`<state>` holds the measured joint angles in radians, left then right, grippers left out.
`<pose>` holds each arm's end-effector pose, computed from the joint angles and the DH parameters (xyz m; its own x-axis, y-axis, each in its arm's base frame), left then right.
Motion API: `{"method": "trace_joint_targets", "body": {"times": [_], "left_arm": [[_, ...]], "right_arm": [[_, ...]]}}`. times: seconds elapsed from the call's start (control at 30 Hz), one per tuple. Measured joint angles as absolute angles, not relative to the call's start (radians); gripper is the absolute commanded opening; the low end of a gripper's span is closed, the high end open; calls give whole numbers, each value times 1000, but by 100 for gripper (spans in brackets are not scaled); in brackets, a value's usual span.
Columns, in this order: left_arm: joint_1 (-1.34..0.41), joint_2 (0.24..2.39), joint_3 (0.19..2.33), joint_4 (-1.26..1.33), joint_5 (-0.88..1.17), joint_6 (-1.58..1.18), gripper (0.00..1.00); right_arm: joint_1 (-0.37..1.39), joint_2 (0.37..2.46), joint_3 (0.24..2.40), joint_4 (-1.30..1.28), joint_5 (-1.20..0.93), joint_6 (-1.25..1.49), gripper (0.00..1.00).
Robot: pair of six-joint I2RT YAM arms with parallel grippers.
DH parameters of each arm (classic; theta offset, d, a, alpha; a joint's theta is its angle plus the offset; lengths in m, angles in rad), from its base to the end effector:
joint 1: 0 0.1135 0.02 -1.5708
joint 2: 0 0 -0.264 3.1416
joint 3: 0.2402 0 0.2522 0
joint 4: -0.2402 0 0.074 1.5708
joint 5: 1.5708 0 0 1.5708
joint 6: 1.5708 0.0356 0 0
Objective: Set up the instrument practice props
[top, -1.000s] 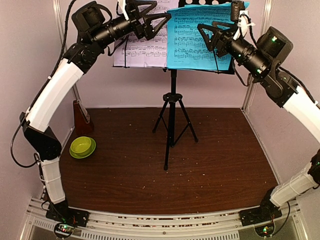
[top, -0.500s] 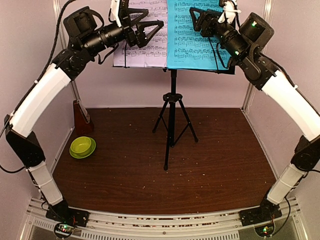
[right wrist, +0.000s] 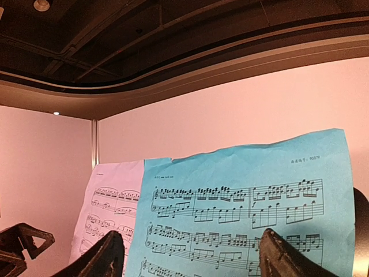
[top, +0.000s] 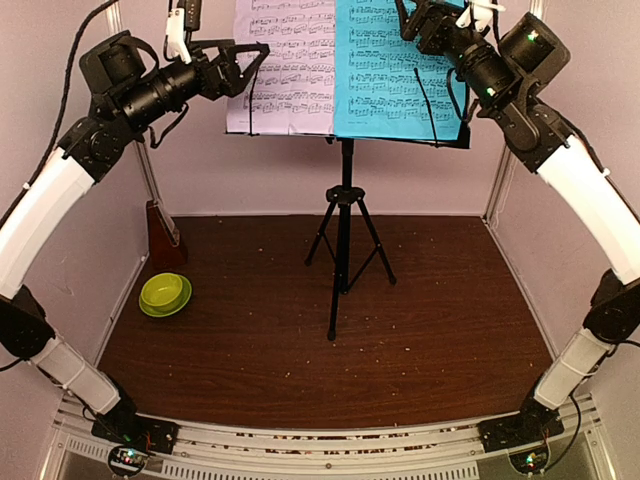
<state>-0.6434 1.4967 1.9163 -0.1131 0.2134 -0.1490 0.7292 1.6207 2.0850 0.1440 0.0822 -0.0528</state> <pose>0.2383 -0.1881 0.5642 0.1277 -0.2771 -0.9523 0.7754 0.6266 -0.0783 0.2370 0.2078 0.6031 0.4580 0.3386 -0.8220 -0.5904 0.8071 0.0036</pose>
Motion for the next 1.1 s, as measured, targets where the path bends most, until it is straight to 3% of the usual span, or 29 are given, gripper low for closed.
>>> {"method": "trace_joint_targets", "body": {"times": [0.27, 0.6, 1.1], "left_arm": [[-471, 1387, 1795, -237, 157, -395, 98], [-242, 1267, 1590, -417, 68, -598, 98], [-9, 1434, 1650, -844, -144, -644, 98]], "right_arm": [[729, 1405, 1858, 94, 62, -53, 92], [710, 1113, 1636, -59, 135, -19, 95], [622, 816, 1304, -389, 265, 266, 98]]}}
